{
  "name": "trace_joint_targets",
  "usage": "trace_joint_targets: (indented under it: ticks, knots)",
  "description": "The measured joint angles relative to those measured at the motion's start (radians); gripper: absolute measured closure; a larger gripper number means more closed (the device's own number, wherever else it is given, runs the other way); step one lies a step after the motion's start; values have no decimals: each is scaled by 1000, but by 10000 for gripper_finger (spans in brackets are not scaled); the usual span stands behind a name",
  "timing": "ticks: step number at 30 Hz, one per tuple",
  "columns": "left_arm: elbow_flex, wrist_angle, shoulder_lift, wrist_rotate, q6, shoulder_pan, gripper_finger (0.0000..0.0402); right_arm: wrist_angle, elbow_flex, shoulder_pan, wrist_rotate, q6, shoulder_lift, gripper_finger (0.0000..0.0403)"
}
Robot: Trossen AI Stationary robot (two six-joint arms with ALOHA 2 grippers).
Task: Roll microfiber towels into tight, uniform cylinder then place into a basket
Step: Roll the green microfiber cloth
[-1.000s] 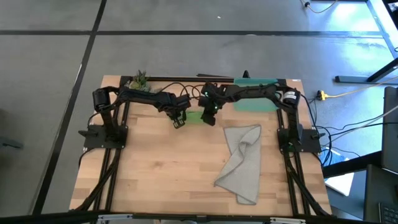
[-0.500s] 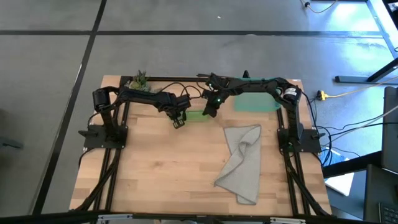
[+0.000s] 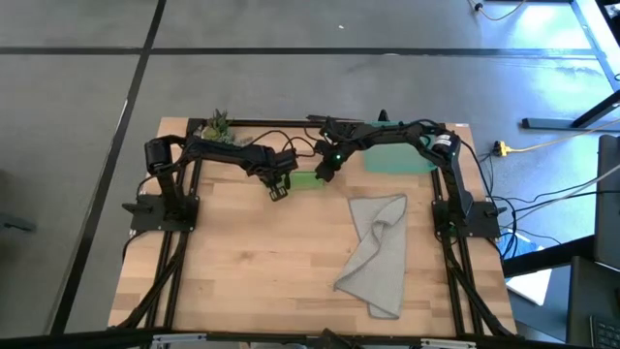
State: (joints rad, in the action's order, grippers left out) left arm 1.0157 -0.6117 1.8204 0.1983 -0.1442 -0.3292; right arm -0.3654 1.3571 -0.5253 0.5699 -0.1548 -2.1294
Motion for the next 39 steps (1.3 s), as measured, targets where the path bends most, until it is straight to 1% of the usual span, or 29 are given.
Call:
trace_joint_targets:
  ticks: [8,13,21,25,29,39]
  knots:
    - [-1,-1,-4,4,-2,0,397,-8,0,0,-17,-28,0,396]
    - [-1,0,-4,15,-3,0,373,-11,0,0,-23,-48,0,378]
    - [-1,-1,-4,32,-10,-1,321,-11,0,2,-26,-42,0,394]
    - [-1,-4,-6,57,-12,-1,309,-9,0,5,-31,-41,0,391]
    - [-7,-10,-54,61,-8,-4,311,-9,0,5,-31,-42,0,390]
    - [-5,-40,-268,106,-2,-4,308,-3,-1,6,-31,-44,0,389]
